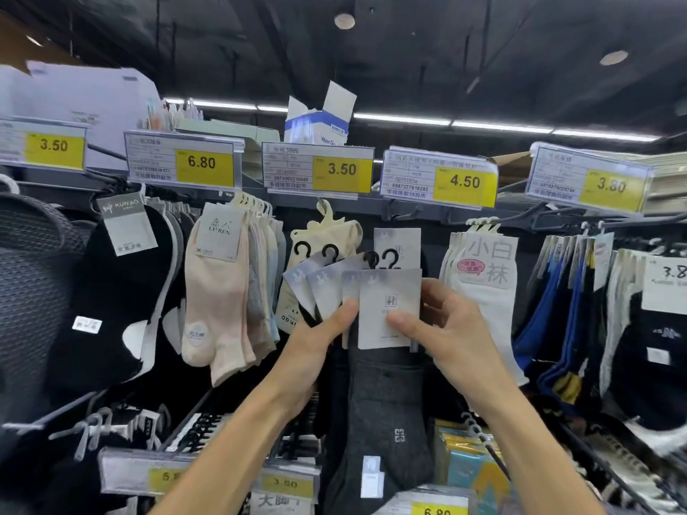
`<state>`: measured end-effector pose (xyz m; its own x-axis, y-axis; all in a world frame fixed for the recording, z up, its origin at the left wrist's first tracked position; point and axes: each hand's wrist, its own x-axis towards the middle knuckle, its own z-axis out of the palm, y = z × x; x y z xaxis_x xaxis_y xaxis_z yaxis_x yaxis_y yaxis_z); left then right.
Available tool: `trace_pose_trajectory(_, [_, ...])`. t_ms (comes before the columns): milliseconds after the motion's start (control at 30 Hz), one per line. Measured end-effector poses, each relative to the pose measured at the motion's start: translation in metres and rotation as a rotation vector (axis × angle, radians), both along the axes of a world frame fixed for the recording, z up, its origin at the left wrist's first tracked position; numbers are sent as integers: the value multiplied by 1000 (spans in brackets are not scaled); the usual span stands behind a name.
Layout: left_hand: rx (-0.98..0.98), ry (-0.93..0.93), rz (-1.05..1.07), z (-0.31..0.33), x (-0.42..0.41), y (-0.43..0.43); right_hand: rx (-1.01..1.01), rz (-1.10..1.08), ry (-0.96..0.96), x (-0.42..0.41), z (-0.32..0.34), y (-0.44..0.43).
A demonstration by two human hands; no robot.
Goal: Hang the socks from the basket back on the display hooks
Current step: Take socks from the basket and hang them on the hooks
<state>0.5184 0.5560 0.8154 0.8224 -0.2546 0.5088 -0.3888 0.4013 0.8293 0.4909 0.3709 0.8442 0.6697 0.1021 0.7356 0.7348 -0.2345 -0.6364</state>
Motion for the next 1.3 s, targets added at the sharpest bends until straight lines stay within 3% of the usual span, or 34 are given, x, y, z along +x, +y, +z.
trace_pose_trajectory(133, [16, -6, 42, -1, 2, -2, -38, 74, 105, 3, 0, -1])
trace_pose_trajectory(267, [-11, 40, 79, -2, 3, -1, 296, -13, 107, 16, 7, -12])
trace_pose_trajectory(333, [-57, 63, 82, -2, 4, 2, 348, -94, 60, 25, 15, -20])
trace_pose_trajectory(500, [-90, -21, 110, -2, 5, 0, 170, -296, -3, 48, 36, -20])
trace_pose_trajectory(933, [-122, -117, 231, -3, 7, 4, -67, -273, -92, 73, 46, -11])
trace_pose_trajectory(1200, [-71, -137, 212, -1, -1, 4, -225, -463, 4, 66, 47, -5])
trace_pose_trajectory(1300, [-61, -185, 222, 0, -2, 4, -242, -644, -144, 34, 38, 2])
